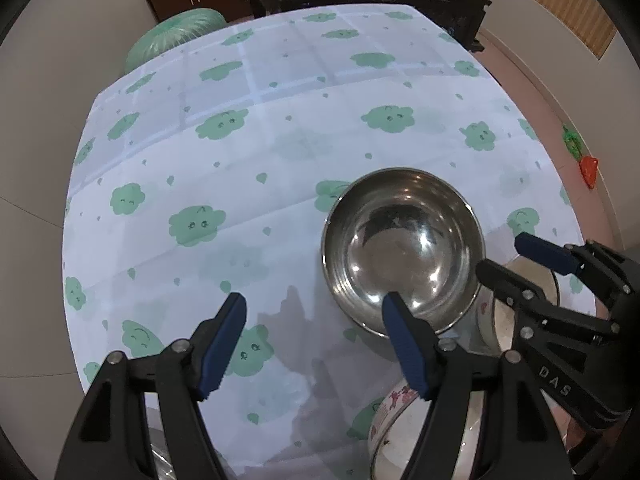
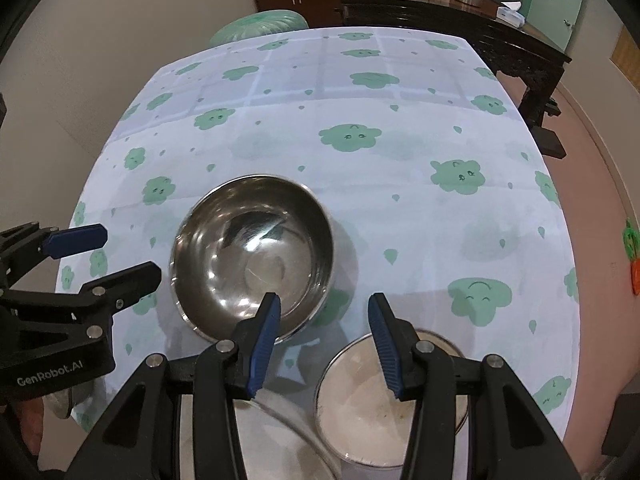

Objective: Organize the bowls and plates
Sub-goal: 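Close left tool on the steel bowl rim while right tool grips the same rim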

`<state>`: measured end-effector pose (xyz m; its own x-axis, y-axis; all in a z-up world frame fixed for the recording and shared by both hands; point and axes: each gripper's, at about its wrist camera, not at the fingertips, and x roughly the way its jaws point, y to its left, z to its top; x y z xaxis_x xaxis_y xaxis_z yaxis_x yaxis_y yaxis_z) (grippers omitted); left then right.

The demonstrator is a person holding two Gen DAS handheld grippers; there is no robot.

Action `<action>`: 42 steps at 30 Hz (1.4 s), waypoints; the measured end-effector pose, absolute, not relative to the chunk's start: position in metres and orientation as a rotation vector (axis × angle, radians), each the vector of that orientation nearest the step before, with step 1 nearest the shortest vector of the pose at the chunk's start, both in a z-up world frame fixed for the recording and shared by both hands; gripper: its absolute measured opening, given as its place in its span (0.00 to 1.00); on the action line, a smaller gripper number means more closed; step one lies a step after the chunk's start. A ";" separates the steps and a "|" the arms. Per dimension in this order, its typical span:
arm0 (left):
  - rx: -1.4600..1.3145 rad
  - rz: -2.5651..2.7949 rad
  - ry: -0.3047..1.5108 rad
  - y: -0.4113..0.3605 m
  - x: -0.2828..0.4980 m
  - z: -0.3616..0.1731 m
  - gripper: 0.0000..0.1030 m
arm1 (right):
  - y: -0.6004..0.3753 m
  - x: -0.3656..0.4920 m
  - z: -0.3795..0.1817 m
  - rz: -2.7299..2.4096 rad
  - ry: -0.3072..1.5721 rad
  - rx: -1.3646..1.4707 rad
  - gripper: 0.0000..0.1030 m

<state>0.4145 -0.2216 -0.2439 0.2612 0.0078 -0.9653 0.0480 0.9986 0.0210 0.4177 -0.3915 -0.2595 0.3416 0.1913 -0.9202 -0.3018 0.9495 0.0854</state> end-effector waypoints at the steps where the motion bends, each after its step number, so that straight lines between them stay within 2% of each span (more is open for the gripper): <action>1: 0.044 -0.032 1.311 -0.222 0.417 -0.245 0.69 | -0.391 0.420 -0.261 0.321 1.183 -0.106 0.47; 26: 0.086 -0.032 1.380 -0.226 0.435 -0.282 0.69 | -0.389 0.442 -0.291 0.305 1.260 -0.069 0.47; 29: 0.090 -0.025 1.383 -0.226 0.435 -0.285 0.67 | -0.389 0.441 -0.292 0.306 1.265 -0.070 0.34; 30: 0.092 -0.028 1.383 -0.227 0.435 -0.285 0.66 | -0.389 0.441 -0.293 0.307 1.269 -0.067 0.33; 37: 0.099 -0.032 1.396 -0.230 0.438 -0.292 0.45 | -0.390 0.443 -0.296 0.318 1.274 -0.057 0.30; 39: 0.097 -0.034 1.408 -0.231 0.438 -0.294 0.25 | -0.388 0.444 -0.297 0.326 1.278 -0.061 0.25; 42: 0.091 -0.059 1.413 -0.235 0.437 -0.295 0.12 | -0.386 0.443 -0.296 0.335 1.277 -0.054 0.17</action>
